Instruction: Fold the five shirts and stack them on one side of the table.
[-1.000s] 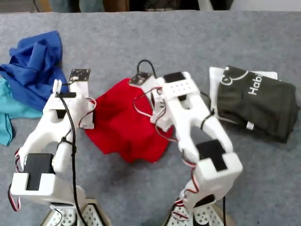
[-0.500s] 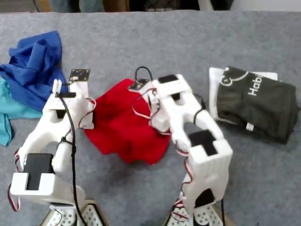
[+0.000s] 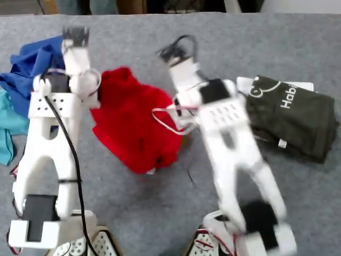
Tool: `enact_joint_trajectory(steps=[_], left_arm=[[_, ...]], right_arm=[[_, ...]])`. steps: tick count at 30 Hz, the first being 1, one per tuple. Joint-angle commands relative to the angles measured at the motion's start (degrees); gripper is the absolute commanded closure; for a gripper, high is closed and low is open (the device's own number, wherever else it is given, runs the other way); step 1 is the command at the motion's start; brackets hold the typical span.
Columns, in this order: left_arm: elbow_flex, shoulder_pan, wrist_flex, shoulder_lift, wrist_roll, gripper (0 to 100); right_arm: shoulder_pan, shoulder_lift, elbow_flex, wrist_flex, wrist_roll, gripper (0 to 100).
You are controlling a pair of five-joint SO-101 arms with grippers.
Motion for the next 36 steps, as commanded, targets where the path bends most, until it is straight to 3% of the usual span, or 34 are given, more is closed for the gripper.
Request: enact_joint_trajectory(steps=[1,7,11,14,21,27,32,36], left_arm=[[-14.8,6.5,1.3,-3.4,0.4,97],[-24.7,18.2,-9.2,1.1,0.1,97],[-26.5,23.1,-11.1,7.8,1.1,81],[-26.9,24.3,-5.5,11.8,6.9,72],[-26.3,20.3,3.3,14.0,8.7,71],[-25.8,19.5,19.5,13.7,-3.5,72],[-11.2,22.3,20.2,8.1,-9.1,72],[12.9,30.6,7.3,-7.8,-11.1,72]], right_arm=[[0.3,-17.3,-6.8,-1.4,-6.3,98.5],[0.6,-28.8,-18.9,-5.4,-15.6,98.5],[6.7,-28.4,-26.0,-6.9,-21.5,98.5],[13.1,-26.2,-26.9,-7.6,-24.1,98.5],[17.8,-16.2,-22.0,-7.2,-23.6,98.5],[20.1,-4.8,-13.7,-15.1,-17.8,98.5],[22.6,5.1,-8.2,-26.3,-13.5,98.5],[28.0,14.3,-8.0,-37.8,-12.1,98.5]])
